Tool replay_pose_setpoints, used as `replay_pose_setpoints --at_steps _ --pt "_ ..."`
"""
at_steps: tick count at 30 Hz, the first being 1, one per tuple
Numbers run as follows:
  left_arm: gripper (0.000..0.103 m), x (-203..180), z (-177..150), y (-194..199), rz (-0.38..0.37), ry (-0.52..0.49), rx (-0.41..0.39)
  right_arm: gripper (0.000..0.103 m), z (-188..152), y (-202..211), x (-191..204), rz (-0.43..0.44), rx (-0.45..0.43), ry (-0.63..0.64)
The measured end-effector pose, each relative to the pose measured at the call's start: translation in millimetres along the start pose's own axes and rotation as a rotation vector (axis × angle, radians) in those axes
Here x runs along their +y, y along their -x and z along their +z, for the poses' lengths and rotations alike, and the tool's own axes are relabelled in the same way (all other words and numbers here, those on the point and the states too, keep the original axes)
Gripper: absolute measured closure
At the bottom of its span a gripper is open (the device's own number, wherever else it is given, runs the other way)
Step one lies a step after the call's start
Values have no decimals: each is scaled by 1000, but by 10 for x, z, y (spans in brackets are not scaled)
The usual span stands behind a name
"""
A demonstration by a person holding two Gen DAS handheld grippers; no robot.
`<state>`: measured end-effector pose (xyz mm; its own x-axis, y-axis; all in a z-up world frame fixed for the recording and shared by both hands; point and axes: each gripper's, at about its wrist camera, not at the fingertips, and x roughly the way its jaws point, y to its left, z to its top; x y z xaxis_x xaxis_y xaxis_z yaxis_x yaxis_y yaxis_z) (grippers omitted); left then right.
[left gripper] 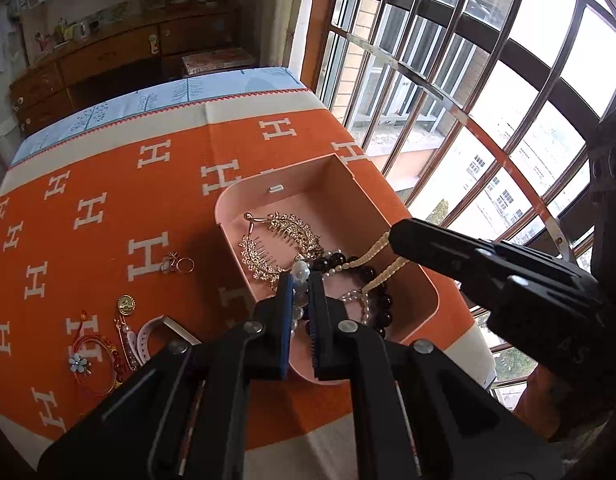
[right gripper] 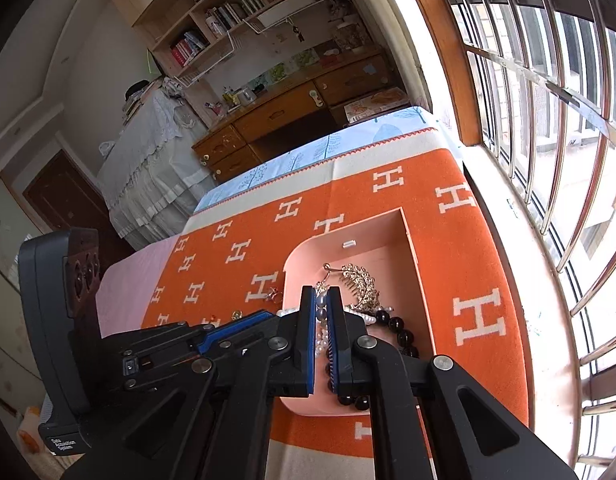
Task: Organize jewelry
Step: 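Carry the pearl bracelet with the left tool while the right tool carries the necklace to the tray, then open the left tool in the tray while the right tool releases the necklace there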
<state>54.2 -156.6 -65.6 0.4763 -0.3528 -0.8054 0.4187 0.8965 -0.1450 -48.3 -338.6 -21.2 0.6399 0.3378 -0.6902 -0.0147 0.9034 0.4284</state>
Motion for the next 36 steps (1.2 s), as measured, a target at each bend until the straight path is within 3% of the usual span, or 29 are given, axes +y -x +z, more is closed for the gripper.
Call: replay_pose_setpoints --at_steps 4,9,10,12,16,18,21,36 --pt "98 -18 -75 15 55 -29 -31 98 -116 -314 -23 -45 60 8" --pt "95 -19 -125 46 66 -44 -56 97 -215 -652 32 -90 88 26" --pt "92 -14 -128 43 65 -42 -54 97 -235 -678 28 -96 90 28" --pt "71 13 -140 28 64 -32 -45 93 -258 -729 26 -103 93 26" --pt "58 110 -184 16 49 5 -39 86 -290 -766 34 -125 86 11" --pt "55 152 -216 2 49 17 -32 77 -324 -805 12 -132 86 -1" --pt "54 183 -253 -19 63 20 -26 71 -382 -836 -39 -141 91 -5" --pt "54 279 -311 57 76 55 -47 69 -466 -900 1 -140 110 18"
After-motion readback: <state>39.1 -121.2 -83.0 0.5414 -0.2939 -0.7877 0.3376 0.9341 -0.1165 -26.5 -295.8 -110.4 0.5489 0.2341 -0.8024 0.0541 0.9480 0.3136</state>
